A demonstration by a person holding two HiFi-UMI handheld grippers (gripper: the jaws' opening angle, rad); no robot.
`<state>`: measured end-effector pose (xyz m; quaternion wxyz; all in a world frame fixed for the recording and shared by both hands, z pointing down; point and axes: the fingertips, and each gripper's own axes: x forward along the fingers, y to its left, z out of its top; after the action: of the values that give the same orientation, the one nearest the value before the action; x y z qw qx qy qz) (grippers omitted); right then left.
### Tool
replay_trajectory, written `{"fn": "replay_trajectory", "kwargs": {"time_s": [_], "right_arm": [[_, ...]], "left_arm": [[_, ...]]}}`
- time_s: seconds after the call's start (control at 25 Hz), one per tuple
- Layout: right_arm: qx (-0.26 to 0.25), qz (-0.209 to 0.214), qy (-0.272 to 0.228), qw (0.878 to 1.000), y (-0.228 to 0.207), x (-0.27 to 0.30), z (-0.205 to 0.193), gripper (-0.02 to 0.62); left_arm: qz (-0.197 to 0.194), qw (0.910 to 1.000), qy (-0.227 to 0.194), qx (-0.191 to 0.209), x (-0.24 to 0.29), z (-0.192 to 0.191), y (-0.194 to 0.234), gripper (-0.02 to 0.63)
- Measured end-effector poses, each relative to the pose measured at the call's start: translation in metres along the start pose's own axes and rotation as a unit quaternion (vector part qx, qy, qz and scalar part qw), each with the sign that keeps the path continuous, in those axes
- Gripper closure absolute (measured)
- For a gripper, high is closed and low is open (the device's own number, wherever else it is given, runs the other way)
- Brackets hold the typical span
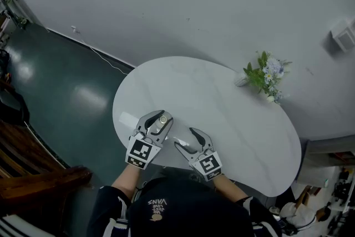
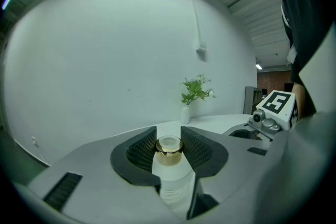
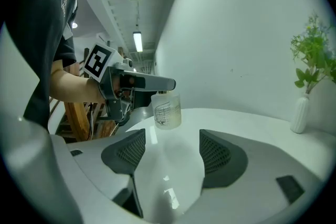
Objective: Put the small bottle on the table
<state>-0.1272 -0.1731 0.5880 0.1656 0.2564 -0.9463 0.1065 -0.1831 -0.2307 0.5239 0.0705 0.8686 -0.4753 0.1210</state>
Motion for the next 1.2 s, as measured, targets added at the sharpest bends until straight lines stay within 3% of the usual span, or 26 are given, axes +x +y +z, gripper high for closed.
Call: {"fn": "replay_trajectory", "kwargs": {"time_s": [1.2], "right_arm": [[0.081, -0.126, 0.021, 0.988, -0.037, -0.031, -0.029, 0.31]], "left_arm": [[0.016, 0.9998, 0.002, 0.007, 0.117, -0.048, 0.086, 0.449]]}}
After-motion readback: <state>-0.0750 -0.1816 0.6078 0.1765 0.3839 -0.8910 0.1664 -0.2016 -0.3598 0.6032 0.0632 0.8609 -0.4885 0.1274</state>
